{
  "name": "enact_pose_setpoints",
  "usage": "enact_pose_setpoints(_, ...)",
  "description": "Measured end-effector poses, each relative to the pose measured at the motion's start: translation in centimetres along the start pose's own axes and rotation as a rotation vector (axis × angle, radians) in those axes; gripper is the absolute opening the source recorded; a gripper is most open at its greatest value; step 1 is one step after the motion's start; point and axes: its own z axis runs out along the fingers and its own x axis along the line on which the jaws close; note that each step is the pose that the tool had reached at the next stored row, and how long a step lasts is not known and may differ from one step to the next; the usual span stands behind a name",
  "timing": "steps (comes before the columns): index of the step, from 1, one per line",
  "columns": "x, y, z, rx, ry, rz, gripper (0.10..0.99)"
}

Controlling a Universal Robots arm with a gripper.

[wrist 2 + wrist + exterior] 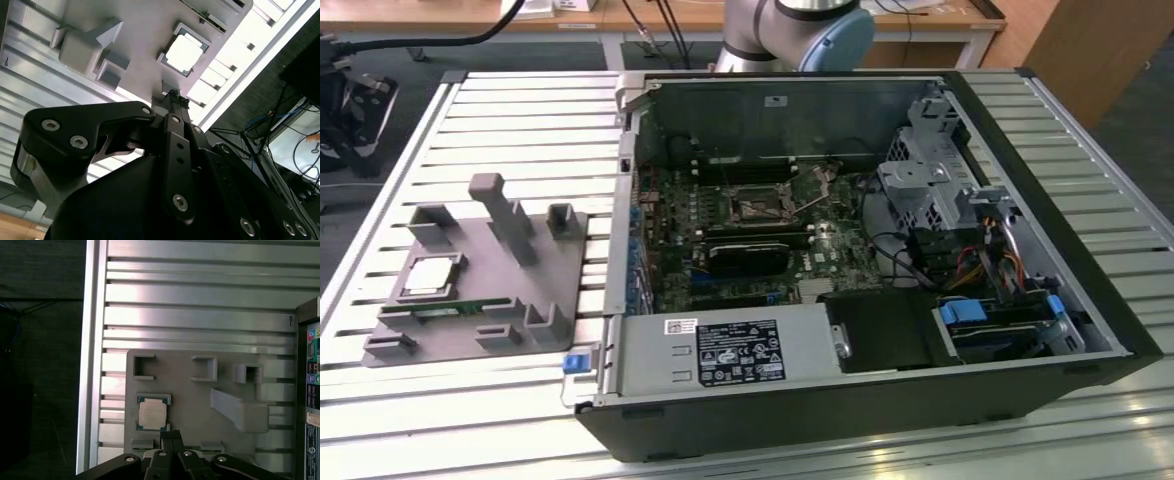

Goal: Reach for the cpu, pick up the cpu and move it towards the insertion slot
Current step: 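Pick up the cpu and move it towards the insertion slot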

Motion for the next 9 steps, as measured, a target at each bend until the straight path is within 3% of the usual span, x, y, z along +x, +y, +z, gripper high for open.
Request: enact_pose_setpoints(9,0.08,-0.02,0.29,0.0,0.0078,0.0,0.106)
